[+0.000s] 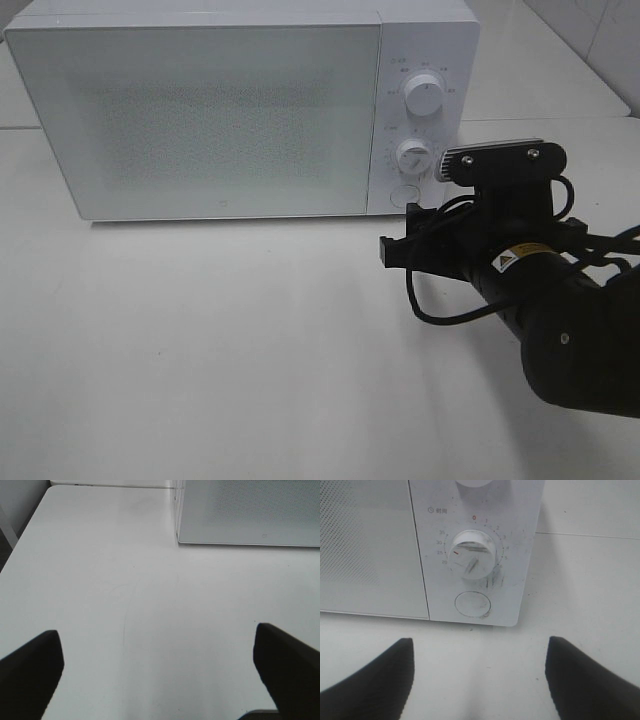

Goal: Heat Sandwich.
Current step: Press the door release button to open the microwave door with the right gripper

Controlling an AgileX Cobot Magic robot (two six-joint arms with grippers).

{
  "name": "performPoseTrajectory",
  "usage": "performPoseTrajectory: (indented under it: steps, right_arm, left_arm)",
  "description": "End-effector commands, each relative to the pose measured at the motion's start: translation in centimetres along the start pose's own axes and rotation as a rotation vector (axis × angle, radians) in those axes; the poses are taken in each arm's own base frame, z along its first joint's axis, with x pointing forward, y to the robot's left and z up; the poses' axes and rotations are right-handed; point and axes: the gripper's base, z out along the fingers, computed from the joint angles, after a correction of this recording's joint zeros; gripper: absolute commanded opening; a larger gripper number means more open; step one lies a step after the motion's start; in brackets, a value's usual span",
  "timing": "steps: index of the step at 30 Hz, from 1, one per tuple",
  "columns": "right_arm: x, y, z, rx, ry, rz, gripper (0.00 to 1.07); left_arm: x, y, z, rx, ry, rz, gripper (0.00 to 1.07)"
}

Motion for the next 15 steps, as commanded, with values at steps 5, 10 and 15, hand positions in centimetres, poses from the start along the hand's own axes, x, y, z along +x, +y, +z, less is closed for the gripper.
performPoseTrajectory:
  steps: [5,10,15]
  right_arm:
    - [-0.28,0.25,0.09,-0.008,-0.013,0.182,0.71]
    - [-0.31,0.24,0.09,-0.01,-0.015,0.46,0.71]
    - [-0.31,0.24,0.09,-0.013,-0.014,0.803,0.71]
  left_arm:
    - [0.13,-0.01,-0.24,0.0,-0.027,-0.002,0.98]
    - [0.13,-0.01,-0.24,0.0,-0.027,-0.002,0.98]
    - [0.13,-0.01,-0.24,0.0,-0.027,-0.002,0.98]
